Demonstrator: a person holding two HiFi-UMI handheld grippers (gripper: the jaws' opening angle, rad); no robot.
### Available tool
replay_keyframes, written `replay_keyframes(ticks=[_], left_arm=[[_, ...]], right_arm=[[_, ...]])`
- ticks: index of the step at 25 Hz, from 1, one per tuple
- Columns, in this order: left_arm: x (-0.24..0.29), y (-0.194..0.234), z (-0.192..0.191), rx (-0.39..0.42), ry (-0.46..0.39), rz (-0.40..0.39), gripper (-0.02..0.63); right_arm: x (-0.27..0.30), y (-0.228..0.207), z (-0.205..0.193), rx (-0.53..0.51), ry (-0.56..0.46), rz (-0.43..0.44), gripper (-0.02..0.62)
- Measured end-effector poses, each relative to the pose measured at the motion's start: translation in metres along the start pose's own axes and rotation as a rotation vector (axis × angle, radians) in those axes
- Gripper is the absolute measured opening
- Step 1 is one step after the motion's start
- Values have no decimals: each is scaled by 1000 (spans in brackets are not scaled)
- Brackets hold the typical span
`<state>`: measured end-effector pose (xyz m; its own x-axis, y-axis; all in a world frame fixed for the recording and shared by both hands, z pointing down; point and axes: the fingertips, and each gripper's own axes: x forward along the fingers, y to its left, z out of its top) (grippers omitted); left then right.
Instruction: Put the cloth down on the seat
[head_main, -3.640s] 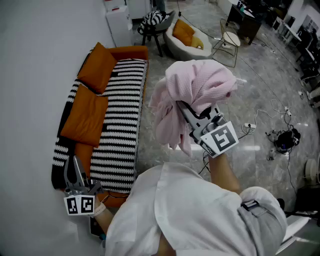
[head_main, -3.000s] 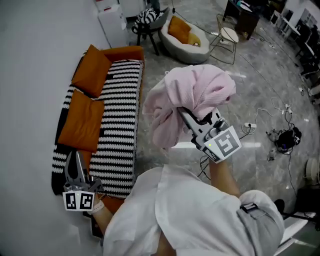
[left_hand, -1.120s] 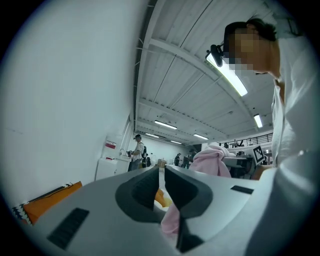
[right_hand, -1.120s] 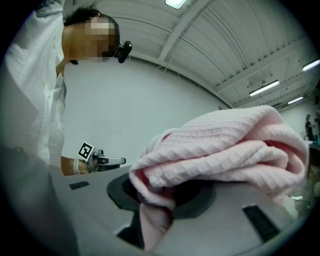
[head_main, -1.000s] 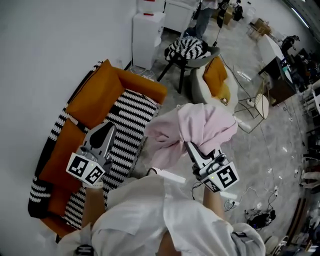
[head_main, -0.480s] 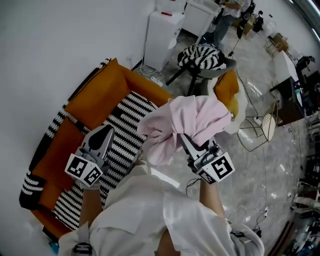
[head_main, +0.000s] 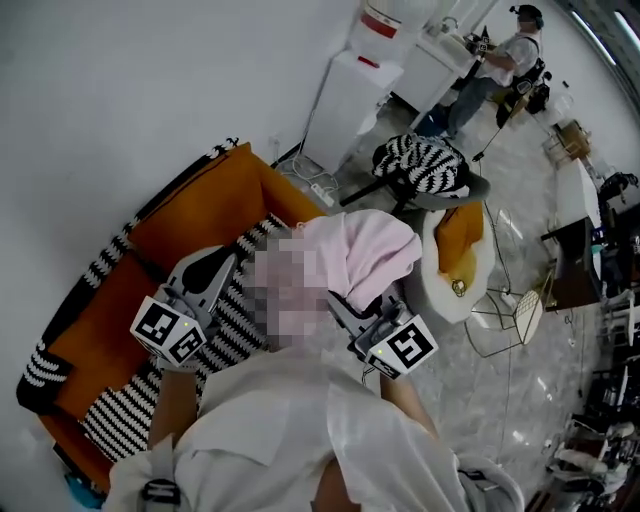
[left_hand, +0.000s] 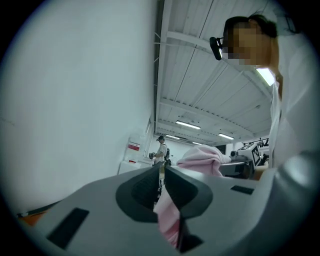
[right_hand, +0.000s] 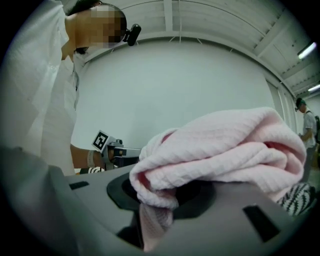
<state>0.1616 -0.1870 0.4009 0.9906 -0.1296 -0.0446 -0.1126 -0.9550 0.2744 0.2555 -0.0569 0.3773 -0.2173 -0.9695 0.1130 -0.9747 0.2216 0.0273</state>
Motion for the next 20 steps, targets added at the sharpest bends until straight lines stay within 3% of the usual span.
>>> replay_keyframes(ticks=[8, 15, 20], left_arm=[[13, 48, 8, 2, -25, 130, 51], [13, 88, -5, -14, -18, 340, 51], [38, 104, -10, -59, -42, 492, 51]], right_arm=[[77, -32, -37, 22, 86, 190, 132], [139, -77, -81, 43, 173, 360, 132], [173, -111, -132, -4, 302, 520, 133]])
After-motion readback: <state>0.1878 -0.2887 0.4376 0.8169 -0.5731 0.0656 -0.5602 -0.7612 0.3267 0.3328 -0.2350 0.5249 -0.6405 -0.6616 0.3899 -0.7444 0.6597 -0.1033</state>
